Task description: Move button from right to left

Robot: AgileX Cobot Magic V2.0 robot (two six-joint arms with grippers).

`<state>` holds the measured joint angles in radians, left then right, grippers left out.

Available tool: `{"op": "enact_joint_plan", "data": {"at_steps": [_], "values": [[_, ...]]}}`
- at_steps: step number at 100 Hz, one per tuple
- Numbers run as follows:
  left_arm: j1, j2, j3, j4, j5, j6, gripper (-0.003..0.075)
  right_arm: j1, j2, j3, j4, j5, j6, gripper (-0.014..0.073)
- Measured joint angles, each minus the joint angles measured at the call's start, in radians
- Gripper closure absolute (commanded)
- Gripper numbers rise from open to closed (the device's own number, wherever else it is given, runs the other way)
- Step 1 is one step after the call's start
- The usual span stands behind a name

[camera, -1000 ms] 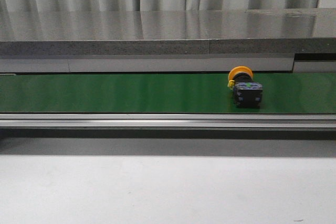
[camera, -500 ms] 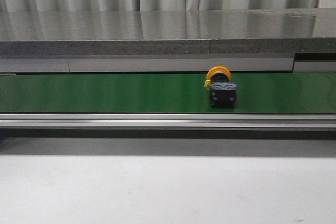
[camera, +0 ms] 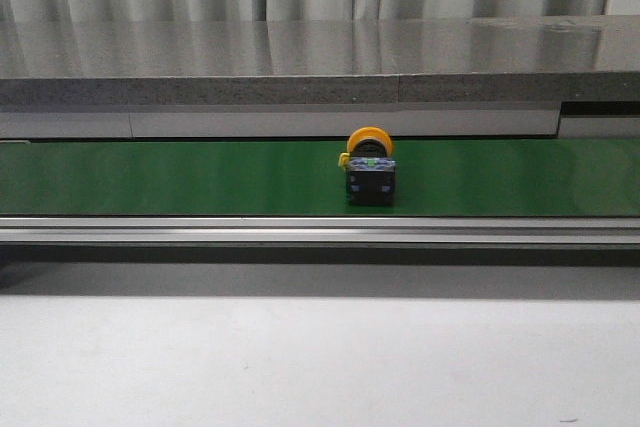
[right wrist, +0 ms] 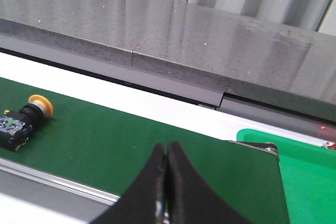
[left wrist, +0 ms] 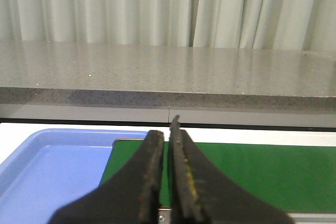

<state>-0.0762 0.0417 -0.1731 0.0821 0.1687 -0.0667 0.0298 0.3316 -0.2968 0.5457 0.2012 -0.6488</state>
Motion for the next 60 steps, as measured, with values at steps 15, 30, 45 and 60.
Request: {"op": "enact_joint_plan", "data": {"at_steps": [15, 30, 45, 60], "values": [[0.000, 0.166, -0.158, -0.007, 0.130, 0.000, 0.0715, 0.000, 0.000, 0.000, 0.000, 0.000, 0.000, 0.0661], [0.000, 0.380, -0.316, -0.011, 0.277, 0.000, 0.0715, 0.000, 0.000, 0.000, 0.000, 0.000, 0.000, 0.0661], [0.000, 0.591, -0.445, -0.011, 0.380, 0.000, 0.0715, 0.000, 0.000, 0.000, 0.000, 0.000, 0.000, 0.0661], [0.000, 0.777, -0.560, -0.011, 0.461, 0.000, 0.0715, 0.000, 0.000, 0.000, 0.000, 0.000, 0.000, 0.0661]]}}
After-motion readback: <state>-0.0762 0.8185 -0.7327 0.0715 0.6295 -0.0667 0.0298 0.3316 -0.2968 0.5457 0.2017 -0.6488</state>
